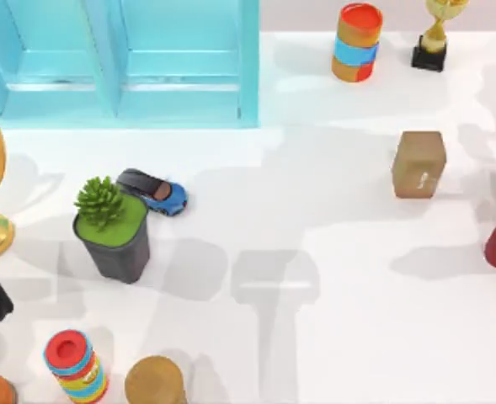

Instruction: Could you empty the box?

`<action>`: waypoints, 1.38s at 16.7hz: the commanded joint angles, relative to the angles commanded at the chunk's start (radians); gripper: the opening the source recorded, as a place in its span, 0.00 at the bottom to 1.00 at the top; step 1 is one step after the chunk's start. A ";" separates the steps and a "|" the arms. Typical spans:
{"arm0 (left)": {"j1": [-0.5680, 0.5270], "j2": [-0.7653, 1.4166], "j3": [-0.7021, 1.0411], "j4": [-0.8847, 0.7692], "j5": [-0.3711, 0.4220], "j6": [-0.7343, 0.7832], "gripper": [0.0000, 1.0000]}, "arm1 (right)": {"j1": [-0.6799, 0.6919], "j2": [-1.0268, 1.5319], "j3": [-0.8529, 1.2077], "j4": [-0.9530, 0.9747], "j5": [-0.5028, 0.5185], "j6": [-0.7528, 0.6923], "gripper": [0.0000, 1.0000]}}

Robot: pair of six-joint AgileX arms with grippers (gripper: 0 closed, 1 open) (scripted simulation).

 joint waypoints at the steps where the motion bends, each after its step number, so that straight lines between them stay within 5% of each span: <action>1: 0.000 0.000 0.000 0.000 0.000 0.000 1.00 | -0.070 -0.038 -0.046 0.008 -0.001 -0.069 1.00; 7: 0.000 0.000 0.000 0.000 0.000 0.000 1.00 | -0.303 -0.194 -0.236 0.041 -0.004 -0.300 1.00; 14: 0.000 0.000 0.000 0.000 0.000 0.000 1.00 | -0.301 -0.189 -0.257 0.066 -0.003 -0.298 1.00; 23: 0.000 0.000 0.000 0.000 0.000 0.000 1.00 | -0.300 -0.155 -0.516 0.358 -0.004 -0.295 1.00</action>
